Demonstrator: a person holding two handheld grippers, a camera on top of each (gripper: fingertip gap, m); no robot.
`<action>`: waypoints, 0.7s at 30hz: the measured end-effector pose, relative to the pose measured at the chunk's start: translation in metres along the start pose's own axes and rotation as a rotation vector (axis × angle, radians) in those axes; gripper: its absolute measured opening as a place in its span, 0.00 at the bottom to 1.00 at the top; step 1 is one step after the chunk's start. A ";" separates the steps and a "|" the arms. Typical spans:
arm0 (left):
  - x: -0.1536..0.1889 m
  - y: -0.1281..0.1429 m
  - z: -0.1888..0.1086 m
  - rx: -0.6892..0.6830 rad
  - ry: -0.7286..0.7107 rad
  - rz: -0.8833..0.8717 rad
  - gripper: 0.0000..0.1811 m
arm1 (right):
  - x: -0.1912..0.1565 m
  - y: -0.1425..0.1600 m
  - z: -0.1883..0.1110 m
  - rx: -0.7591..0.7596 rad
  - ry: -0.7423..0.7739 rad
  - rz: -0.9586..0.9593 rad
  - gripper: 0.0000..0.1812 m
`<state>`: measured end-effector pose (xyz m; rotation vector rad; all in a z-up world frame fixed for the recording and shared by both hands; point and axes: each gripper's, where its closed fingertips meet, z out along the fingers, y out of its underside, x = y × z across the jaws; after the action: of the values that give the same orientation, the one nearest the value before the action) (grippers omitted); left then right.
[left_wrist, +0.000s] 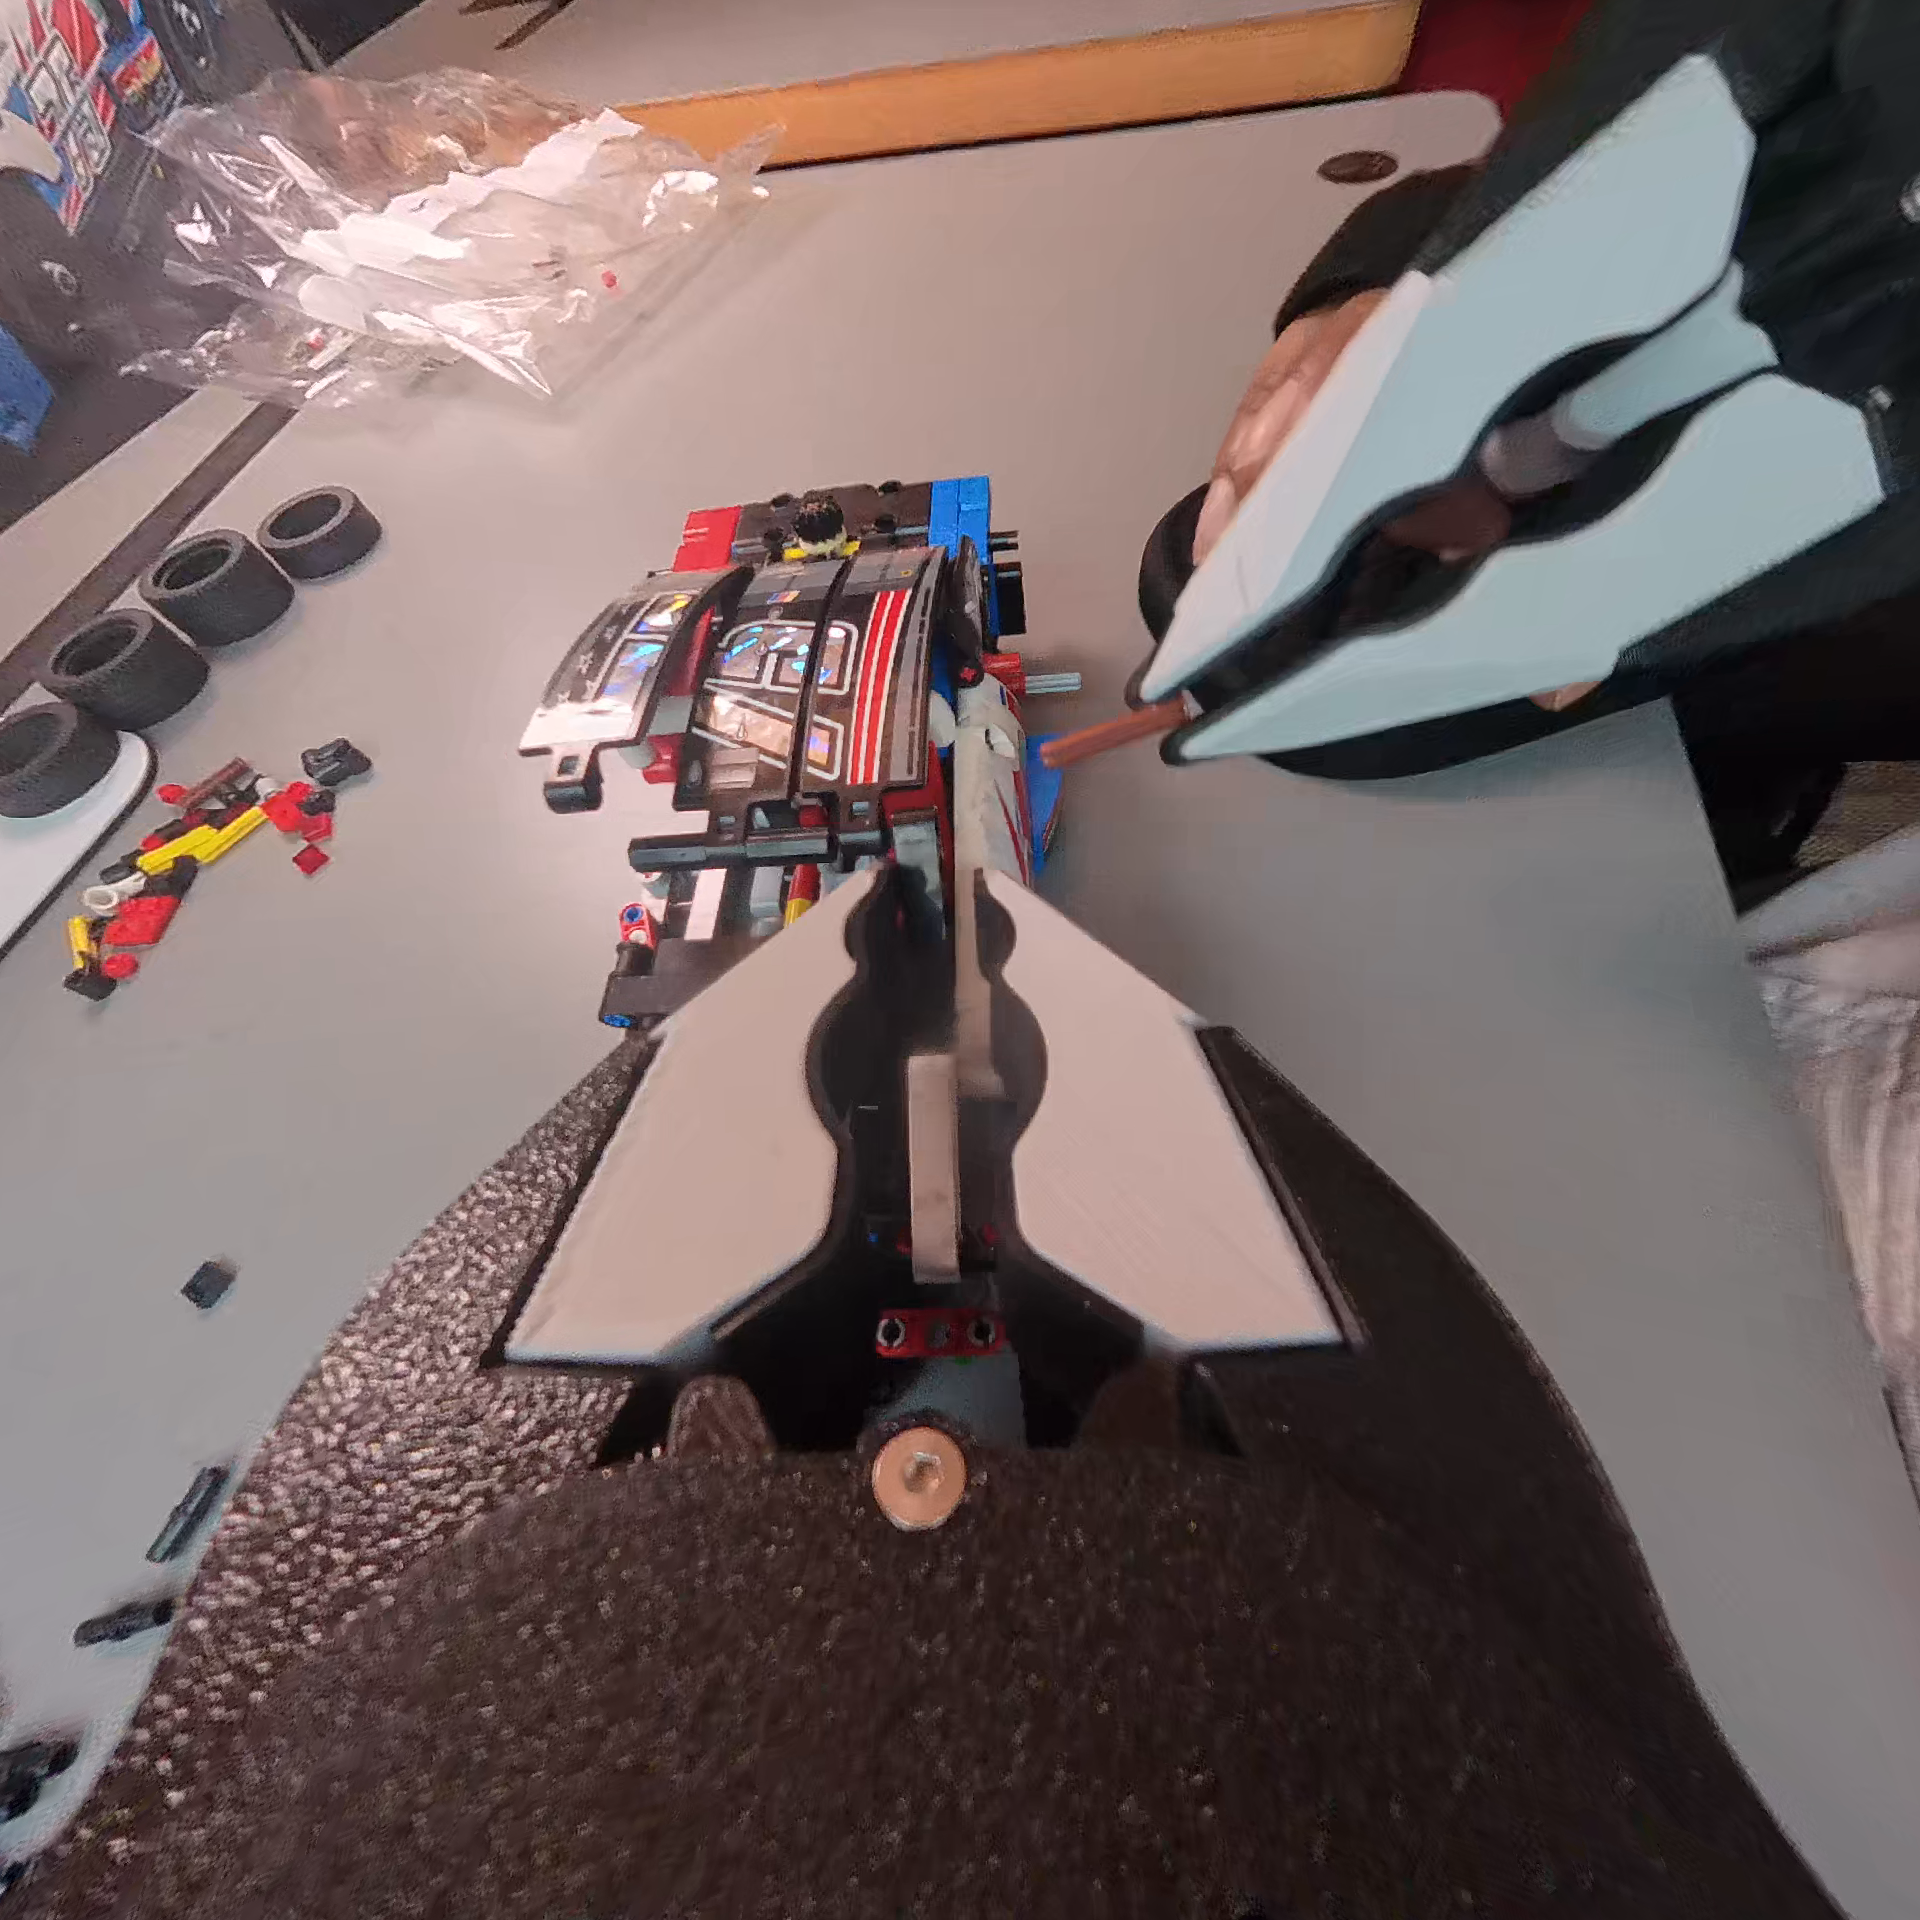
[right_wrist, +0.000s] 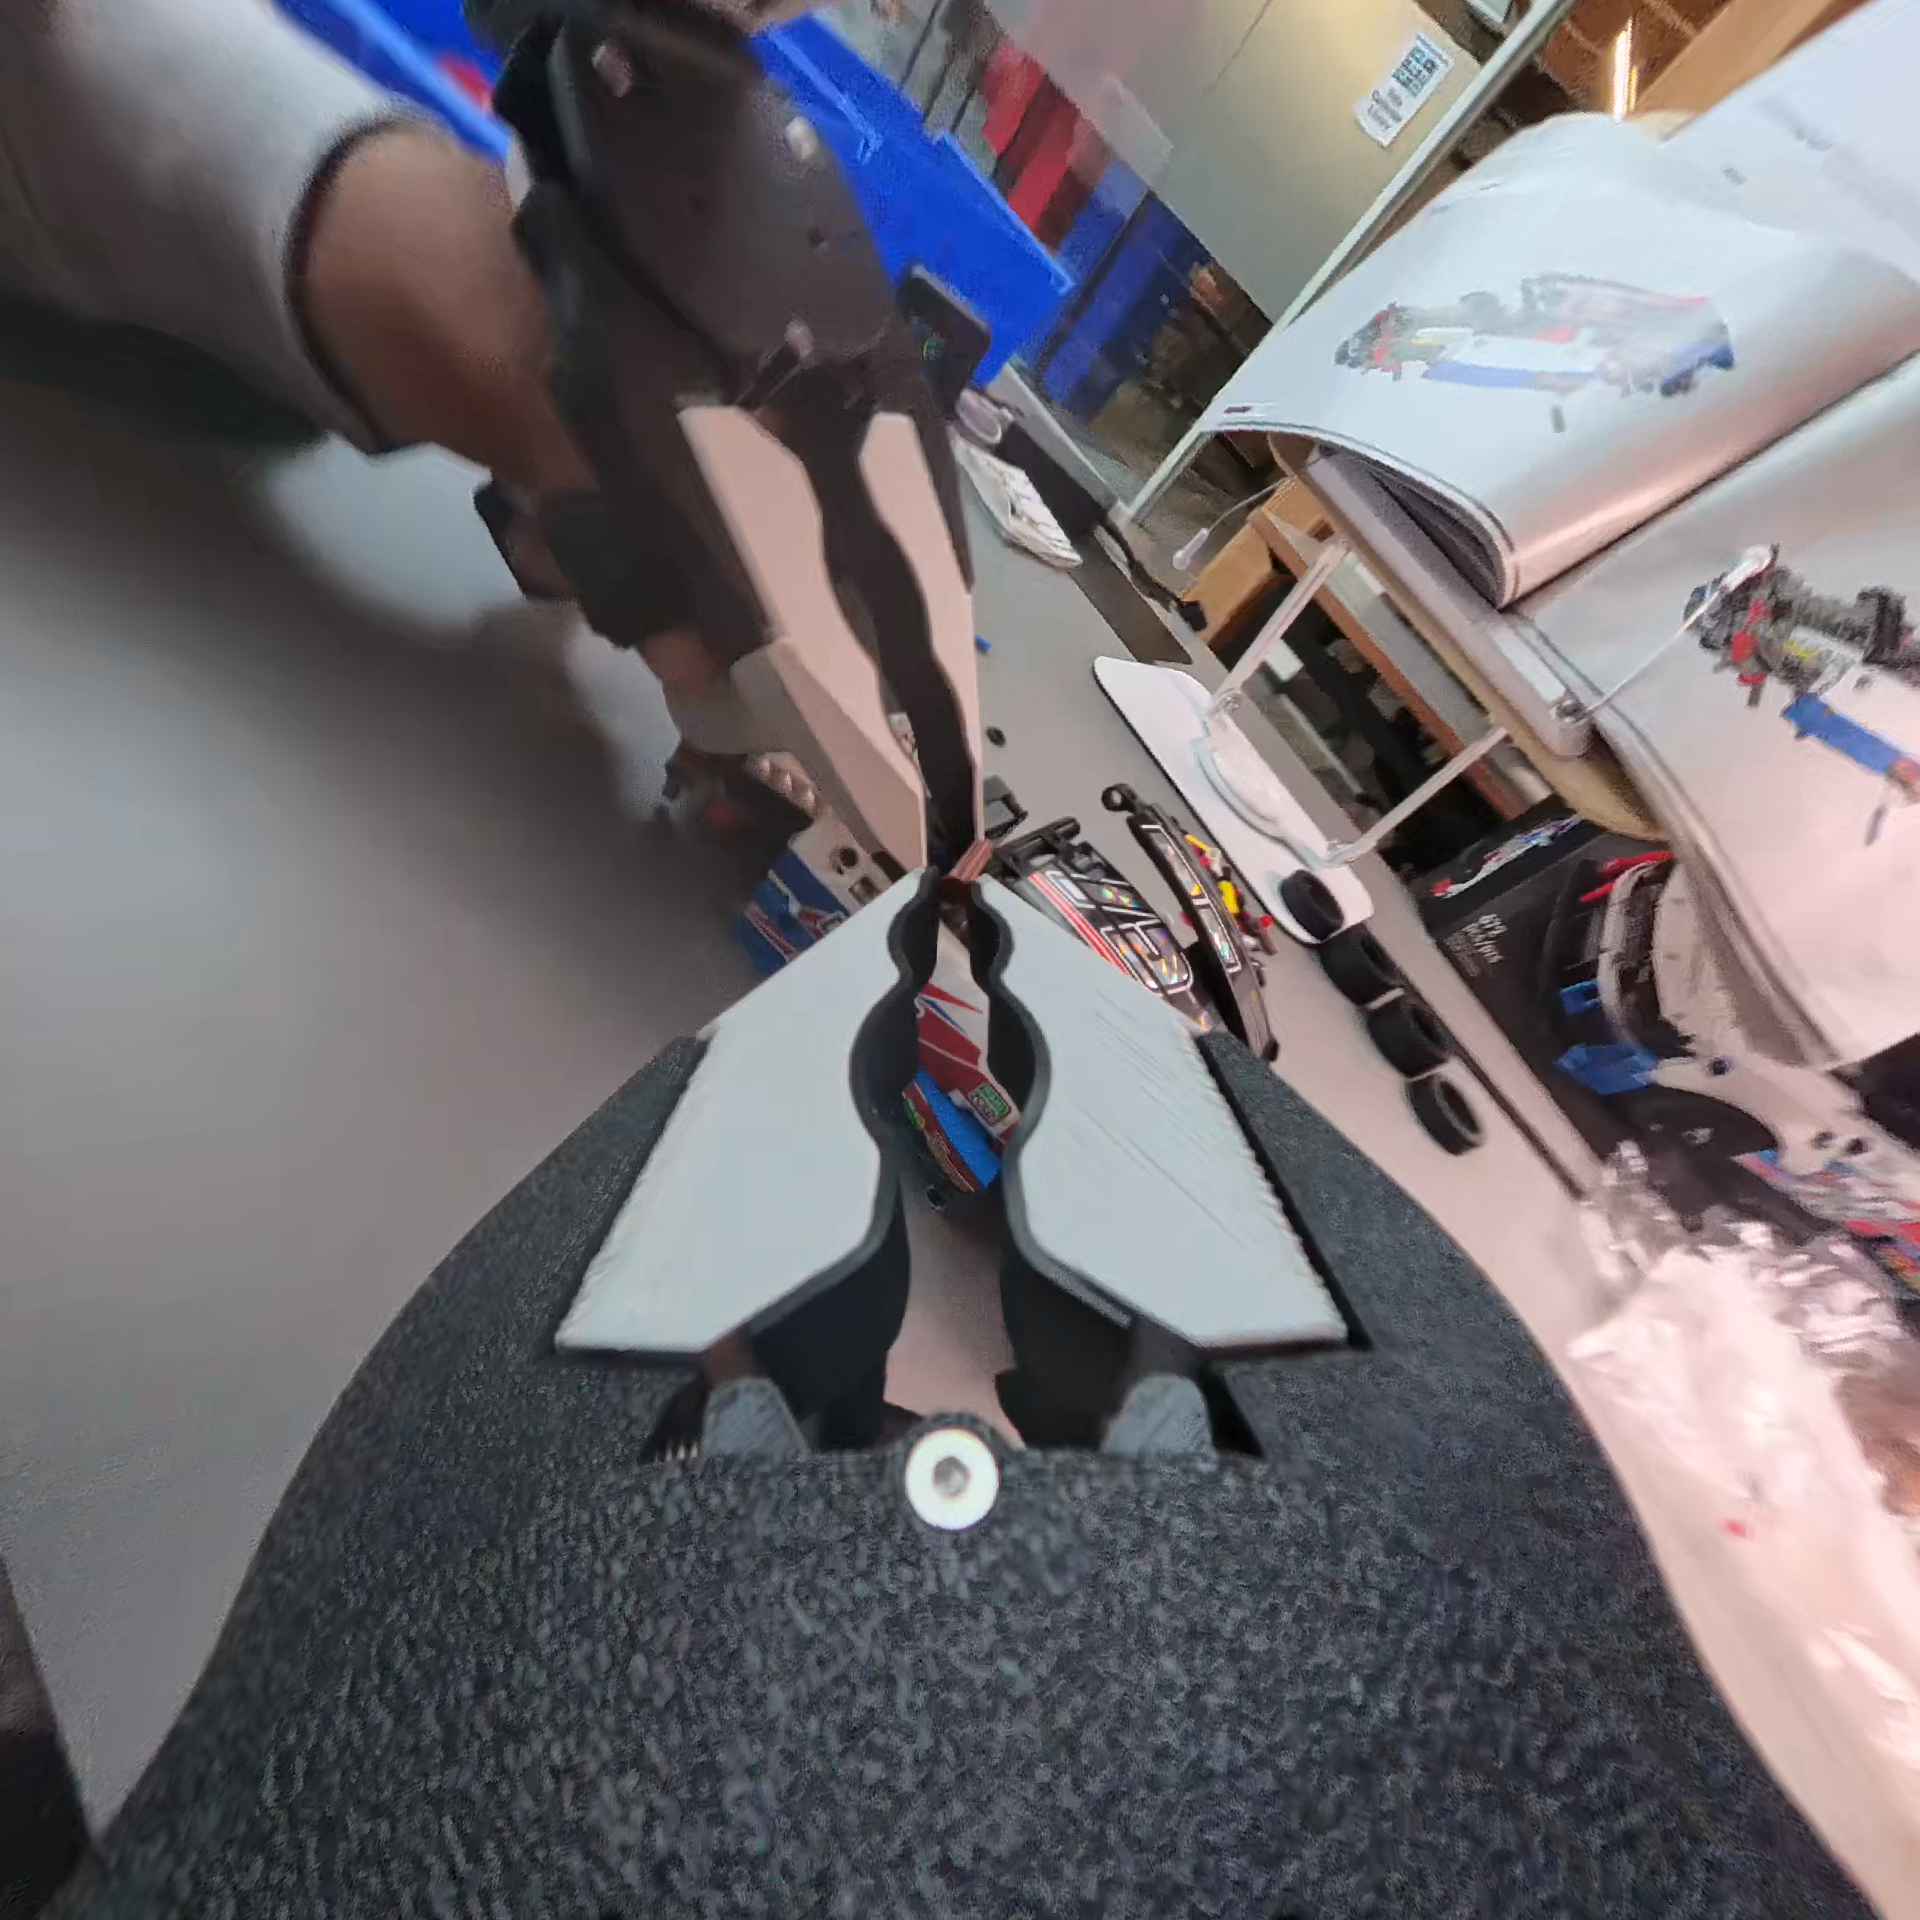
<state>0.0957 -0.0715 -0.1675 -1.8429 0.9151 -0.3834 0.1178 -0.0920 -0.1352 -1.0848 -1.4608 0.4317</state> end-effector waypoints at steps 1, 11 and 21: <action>0.002 -0.005 -0.005 0.033 0.021 0.001 0.10 | 0.005 -0.006 -0.002 0.030 -0.039 0.109 0.02; 0.030 -0.055 -0.062 0.357 0.306 -0.025 0.08 | -0.002 -0.061 0.000 0.298 -0.500 0.586 0.03; 0.025 -0.051 -0.066 0.332 0.256 0.005 0.01 | 0.005 -0.061 0.010 0.316 -0.525 0.673 0.03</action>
<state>0.0924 -0.1211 -0.0966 -1.5081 0.9624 -0.7354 0.0875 -0.1149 -0.0867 -1.2378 -1.3635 1.4621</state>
